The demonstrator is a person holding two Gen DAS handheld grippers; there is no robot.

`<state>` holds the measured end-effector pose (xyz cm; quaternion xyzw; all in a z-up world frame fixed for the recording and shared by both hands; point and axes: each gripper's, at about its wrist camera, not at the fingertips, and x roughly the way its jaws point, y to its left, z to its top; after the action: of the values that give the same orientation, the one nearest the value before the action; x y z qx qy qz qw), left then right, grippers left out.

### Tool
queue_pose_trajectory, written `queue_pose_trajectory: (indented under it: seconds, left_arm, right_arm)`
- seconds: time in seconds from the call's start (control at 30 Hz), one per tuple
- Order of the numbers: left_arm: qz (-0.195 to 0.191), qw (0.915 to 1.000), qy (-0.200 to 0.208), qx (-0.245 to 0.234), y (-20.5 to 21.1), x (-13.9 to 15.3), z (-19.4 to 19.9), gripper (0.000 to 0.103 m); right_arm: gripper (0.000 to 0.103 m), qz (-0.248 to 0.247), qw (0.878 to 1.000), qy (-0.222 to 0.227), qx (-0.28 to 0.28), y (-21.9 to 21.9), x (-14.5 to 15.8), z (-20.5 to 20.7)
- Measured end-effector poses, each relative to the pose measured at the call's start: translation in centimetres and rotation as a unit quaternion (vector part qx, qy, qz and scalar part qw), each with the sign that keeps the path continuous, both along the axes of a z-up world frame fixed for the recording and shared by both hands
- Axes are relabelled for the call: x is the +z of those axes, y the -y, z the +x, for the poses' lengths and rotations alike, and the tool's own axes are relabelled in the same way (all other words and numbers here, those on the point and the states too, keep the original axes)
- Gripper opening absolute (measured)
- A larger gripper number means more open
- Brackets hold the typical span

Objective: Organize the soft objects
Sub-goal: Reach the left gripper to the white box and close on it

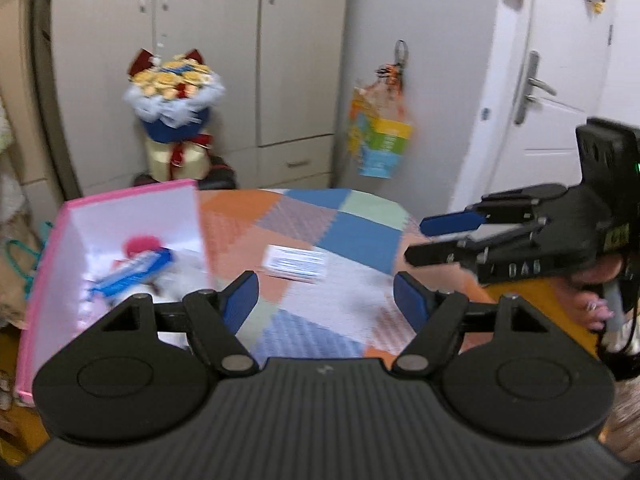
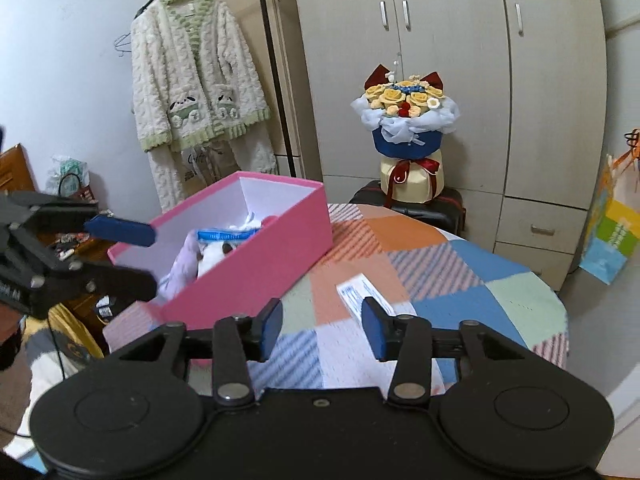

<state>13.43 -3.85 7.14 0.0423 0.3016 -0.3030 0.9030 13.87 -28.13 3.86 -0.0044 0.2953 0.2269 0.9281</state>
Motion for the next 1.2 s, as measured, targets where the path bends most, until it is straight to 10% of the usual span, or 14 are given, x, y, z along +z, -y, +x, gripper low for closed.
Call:
queue_pose_trajectory:
  seconds: [0.43,1.2]
  left_arm:
    - [-0.064,0.9953,-0.064,0.033,4.5,-6.6,2.8,0.072]
    - [-0.119,0.9664,-0.114,0.197,7.1,-15.4,14.2,0.053]
  right_arm:
    - [0.051,-0.069,0.997,0.019,0.042,1.2,-4.8,-0.7]
    - [0.066,-0.123,0.986,0.038,0.106,-2.2,-12.3,12.6]
